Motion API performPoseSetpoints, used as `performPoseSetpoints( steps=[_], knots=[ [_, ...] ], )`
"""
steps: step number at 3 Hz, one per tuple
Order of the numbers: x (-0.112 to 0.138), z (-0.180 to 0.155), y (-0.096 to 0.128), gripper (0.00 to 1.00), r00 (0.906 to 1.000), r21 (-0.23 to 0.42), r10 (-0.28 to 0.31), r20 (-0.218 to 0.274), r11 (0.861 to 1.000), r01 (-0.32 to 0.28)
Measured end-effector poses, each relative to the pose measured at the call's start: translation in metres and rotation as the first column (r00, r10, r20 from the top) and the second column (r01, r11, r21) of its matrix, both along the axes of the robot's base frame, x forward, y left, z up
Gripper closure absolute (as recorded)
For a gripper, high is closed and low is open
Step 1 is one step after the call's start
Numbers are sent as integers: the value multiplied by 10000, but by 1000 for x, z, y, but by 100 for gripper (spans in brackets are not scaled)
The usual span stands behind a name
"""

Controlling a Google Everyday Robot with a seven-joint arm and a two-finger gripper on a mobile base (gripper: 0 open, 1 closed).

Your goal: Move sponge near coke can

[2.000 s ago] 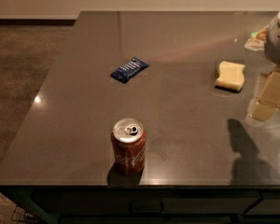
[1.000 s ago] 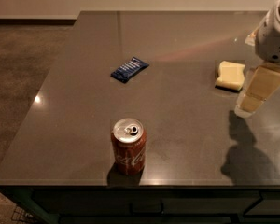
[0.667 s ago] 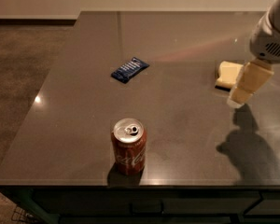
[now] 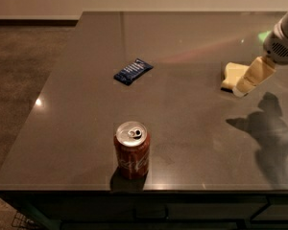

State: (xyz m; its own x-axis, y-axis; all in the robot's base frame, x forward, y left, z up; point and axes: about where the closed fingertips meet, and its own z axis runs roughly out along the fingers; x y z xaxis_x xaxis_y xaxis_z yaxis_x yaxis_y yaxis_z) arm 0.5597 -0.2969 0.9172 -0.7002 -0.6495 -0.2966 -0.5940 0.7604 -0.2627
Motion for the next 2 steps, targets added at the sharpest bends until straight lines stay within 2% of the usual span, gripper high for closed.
performPoseSetpoints(
  steps=[1, 2],
  knots=[
    [17, -16, -21, 0, 9948, 712, -1012, 80, 9924, 1004],
    [35, -37, -22, 0, 9898, 1502, -1421, 49, 9787, 1398]
  ],
)
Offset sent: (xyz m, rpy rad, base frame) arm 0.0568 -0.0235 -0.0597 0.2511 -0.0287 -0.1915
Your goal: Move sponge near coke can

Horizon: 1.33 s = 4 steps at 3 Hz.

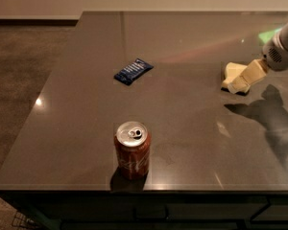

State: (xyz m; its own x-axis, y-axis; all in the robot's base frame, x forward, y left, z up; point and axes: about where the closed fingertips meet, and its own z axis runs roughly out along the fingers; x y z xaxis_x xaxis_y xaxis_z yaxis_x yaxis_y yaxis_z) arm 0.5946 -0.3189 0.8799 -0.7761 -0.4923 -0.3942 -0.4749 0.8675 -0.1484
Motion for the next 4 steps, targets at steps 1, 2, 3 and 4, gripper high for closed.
performPoseSetpoints(
  steps=[1, 2, 3, 4],
  knots=[
    [13, -20, 14, 0, 10000, 578, 83, -16, 9983, -82],
    [22, -38, 24, 0, 9999, 877, 147, -75, 9961, -140],
    [26, -44, 27, 18, 10000, 1024, 35, -64, 9947, -29],
    [23, -39, 32, 41, 9999, 1176, 164, 42, 9929, -168]
  ],
)
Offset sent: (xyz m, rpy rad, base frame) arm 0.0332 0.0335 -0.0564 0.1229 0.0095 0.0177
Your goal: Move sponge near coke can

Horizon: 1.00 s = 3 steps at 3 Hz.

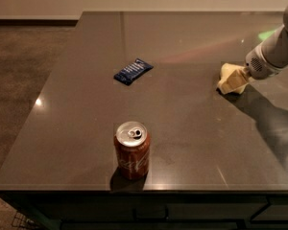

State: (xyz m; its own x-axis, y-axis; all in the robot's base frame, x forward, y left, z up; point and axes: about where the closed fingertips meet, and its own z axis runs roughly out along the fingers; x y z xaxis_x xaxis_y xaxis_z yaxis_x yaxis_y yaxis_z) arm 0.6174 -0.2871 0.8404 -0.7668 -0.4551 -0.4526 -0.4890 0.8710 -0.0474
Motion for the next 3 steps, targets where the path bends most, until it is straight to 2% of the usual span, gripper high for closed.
performPoseSetpoints(
  steps=[1, 2, 3],
  knots=[
    [-5, 10, 12, 64, 9989, 184, 428, 201, 9989, -432],
    [-14, 25, 38, 87, 9878, 285, 1525, 321, 9878, -1534],
    [-28, 36, 69, 100, 9548, 355, 2950, 373, 9544, -2963]
  ],
)
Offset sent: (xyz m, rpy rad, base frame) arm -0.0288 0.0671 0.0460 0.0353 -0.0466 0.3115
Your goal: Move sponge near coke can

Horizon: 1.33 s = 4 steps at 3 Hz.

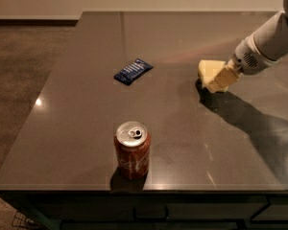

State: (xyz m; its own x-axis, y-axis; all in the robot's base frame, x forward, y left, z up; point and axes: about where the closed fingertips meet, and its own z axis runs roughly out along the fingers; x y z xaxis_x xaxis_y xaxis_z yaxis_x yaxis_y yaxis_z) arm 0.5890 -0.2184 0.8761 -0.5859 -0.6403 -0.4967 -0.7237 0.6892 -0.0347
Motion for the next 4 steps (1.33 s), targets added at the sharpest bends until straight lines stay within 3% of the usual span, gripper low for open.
performPoseSetpoints(
  steps=[1, 2, 3, 4],
  knots=[
    [-15, 10, 27, 100, 9904, 98, 1384, 59, 9903, -1384],
    [-31, 20, 49, 100, 9666, 147, 2560, 127, 9665, -2562],
    [-47, 25, 69, 100, 9339, 99, 3575, 71, 9339, -3575],
    [-61, 26, 81, 100, 9114, -27, 4115, -11, 9114, -4115]
  ],
)
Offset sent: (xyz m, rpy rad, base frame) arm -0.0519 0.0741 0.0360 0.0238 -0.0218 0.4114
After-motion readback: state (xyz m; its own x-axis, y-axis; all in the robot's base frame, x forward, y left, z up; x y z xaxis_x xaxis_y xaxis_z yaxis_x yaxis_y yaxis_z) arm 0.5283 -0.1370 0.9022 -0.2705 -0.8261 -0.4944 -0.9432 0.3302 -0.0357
